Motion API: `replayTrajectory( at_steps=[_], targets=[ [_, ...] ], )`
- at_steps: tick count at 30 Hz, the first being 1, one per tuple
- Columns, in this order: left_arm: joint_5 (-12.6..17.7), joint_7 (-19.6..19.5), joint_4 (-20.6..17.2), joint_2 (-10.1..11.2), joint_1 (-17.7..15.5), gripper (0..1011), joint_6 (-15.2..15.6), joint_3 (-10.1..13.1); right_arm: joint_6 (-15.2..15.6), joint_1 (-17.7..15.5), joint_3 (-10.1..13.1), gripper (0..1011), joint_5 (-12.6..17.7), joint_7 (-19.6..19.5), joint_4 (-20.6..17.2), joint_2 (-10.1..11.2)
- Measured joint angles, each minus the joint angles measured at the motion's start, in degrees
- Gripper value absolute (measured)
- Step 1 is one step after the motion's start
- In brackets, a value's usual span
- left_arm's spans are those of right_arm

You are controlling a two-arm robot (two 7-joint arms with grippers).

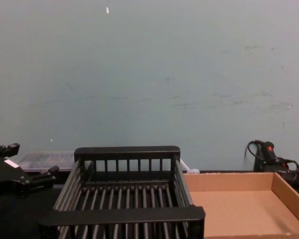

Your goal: Pick up the white tape and place it into the black box , Pick up the silver tape and place it into the brown box.

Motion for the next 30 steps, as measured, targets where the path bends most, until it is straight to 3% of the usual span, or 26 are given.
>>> replayTrajectory(
  at_steps=[30],
  targets=[
    [0.0, 0.0, 0.0, 0.0, 0.0, 1001, 0.0, 0.0, 0.0, 0.0, 0.0, 1002, 0.0, 0.0, 0.0, 0.0]
  ],
)
